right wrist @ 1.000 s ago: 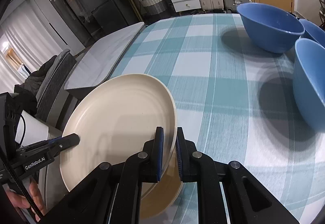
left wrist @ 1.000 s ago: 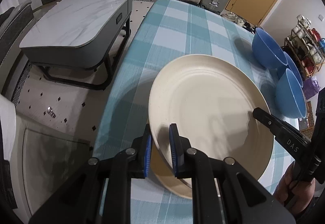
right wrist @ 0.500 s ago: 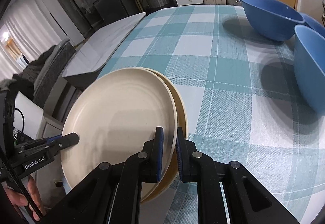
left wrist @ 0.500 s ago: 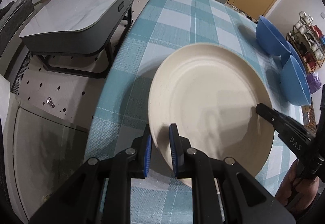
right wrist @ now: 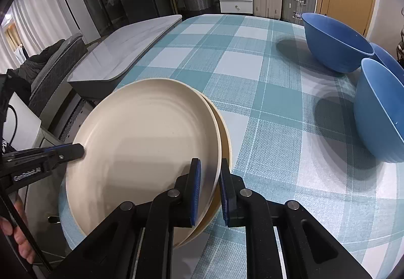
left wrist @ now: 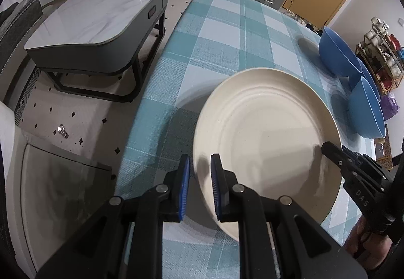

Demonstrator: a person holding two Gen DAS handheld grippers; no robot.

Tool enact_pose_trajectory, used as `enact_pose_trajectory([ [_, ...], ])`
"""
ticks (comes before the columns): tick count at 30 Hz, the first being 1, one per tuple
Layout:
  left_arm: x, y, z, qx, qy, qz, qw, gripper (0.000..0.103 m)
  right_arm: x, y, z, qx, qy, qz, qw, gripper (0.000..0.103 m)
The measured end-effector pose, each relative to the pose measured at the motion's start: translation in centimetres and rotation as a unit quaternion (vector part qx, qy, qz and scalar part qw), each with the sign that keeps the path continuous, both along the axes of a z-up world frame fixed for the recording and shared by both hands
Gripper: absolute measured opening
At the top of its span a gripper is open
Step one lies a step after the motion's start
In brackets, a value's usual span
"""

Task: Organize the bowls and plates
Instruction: 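Lower the stacked beige plates onto the cloth and open both tools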

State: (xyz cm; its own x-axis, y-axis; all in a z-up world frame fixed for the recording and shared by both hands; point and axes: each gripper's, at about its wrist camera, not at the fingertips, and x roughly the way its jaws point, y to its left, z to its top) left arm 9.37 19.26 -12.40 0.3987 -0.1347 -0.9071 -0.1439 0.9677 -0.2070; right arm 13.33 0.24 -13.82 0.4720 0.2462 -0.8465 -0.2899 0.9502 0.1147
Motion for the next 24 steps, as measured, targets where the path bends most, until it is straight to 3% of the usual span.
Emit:
enact_pose_trajectory([
  [9,0.4,-0.5,-0.9,-0.001,0.009,-0.006,0.9999,0.014,-0.7,0.2,0.9,-0.034,-0.034,-0.014,0.999,0.013],
  [16,0.7,-0.3,-1.2,-0.010,0.012,-0.004,0.9999,0.014,-0.2,-0.2,0.4,-0.027,-0.023,-0.007,0.999,0.013],
  [24,3.1,0.6,1.2,0.004,-0.014,0.000,0.9999,0.016,0.9,-1.6,1.8,0.011,-0.033,-0.018,0.999,0.013],
])
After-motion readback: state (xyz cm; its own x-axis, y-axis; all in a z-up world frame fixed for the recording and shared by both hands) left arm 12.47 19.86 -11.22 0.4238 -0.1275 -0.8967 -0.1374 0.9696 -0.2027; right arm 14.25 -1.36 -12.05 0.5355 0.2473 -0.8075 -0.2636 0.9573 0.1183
